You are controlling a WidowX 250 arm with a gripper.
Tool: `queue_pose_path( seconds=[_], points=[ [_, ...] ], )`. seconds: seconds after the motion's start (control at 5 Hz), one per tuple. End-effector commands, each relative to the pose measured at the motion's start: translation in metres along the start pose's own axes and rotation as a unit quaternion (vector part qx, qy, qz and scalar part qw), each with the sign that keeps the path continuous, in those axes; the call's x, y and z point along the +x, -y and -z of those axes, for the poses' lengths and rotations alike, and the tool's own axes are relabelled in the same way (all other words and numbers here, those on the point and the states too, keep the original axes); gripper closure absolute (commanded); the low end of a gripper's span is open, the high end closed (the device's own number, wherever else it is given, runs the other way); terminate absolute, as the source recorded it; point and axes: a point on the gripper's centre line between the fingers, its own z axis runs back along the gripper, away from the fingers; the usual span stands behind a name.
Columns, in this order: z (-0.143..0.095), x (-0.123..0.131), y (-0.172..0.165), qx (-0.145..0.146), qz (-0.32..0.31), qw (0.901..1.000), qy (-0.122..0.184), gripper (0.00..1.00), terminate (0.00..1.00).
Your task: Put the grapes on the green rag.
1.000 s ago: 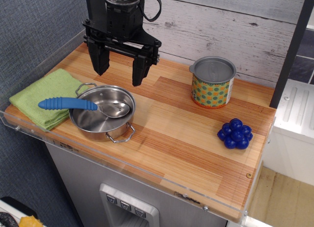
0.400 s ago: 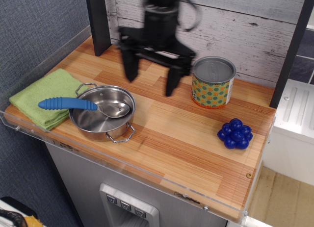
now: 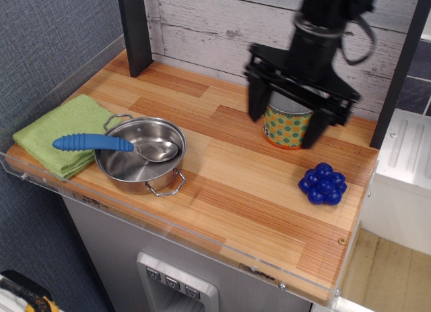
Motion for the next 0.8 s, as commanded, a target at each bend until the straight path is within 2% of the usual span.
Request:
queue_pose_path(
  seconds=[0.0,0.6],
  points=[
    [0.003,0.013,0.033,-0.025,0.061,0.9973,0.032,0.00,0.00],
    [0.025,0.018,0.042,-0.014,0.049,0.9987,0.003,0.00,0.00]
  ],
)
